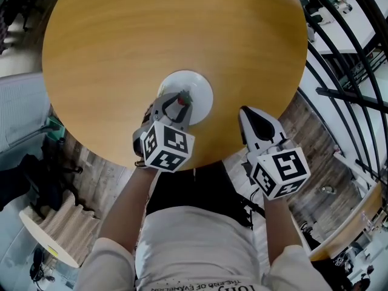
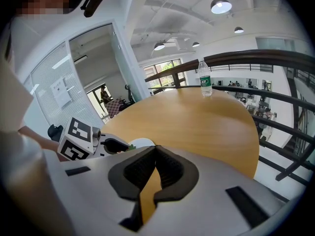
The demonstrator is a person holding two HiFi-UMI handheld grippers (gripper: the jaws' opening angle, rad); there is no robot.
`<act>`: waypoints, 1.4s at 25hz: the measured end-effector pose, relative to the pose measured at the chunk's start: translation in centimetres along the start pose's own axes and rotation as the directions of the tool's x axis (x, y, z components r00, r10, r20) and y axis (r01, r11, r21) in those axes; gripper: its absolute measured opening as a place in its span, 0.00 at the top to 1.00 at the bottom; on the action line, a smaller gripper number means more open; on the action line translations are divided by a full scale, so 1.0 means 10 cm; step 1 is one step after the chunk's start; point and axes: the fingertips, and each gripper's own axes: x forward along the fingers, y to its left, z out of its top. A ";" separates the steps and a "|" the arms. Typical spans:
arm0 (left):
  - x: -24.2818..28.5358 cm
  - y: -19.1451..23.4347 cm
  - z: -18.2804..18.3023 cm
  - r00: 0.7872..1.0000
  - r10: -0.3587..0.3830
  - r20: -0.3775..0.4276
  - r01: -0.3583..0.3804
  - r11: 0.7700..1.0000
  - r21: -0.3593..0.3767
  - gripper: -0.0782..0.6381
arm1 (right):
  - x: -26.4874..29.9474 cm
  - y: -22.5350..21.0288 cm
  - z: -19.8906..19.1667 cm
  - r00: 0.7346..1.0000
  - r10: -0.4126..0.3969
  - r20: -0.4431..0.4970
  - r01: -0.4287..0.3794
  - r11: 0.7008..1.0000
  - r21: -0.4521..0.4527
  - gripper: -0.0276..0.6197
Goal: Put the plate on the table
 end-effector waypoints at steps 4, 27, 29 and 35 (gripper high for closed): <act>0.03 -0.01 -0.01 1.000 -0.018 -0.003 0.018 0.999 -0.032 0.68 | 0.01 0.00 -0.03 1.000 0.002 -0.005 -0.002 1.000 0.003 0.92; 0.08 -0.02 -0.01 0.998 -0.059 -0.011 0.059 0.998 -0.037 0.62 | 0.05 -0.04 -0.01 1.000 0.005 -0.003 -0.005 1.000 0.005 0.92; 0.06 -0.02 0.00 0.998 -0.060 -0.002 0.059 0.998 -0.035 0.61 | 0.04 -0.03 0.01 1.000 0.007 -0.001 -0.007 1.000 0.003 0.92; -0.10 0.02 0.11 0.998 -0.051 0.033 0.052 0.998 -0.034 0.61 | 0.02 0.03 0.10 1.000 0.016 0.015 -0.016 1.000 -0.005 0.92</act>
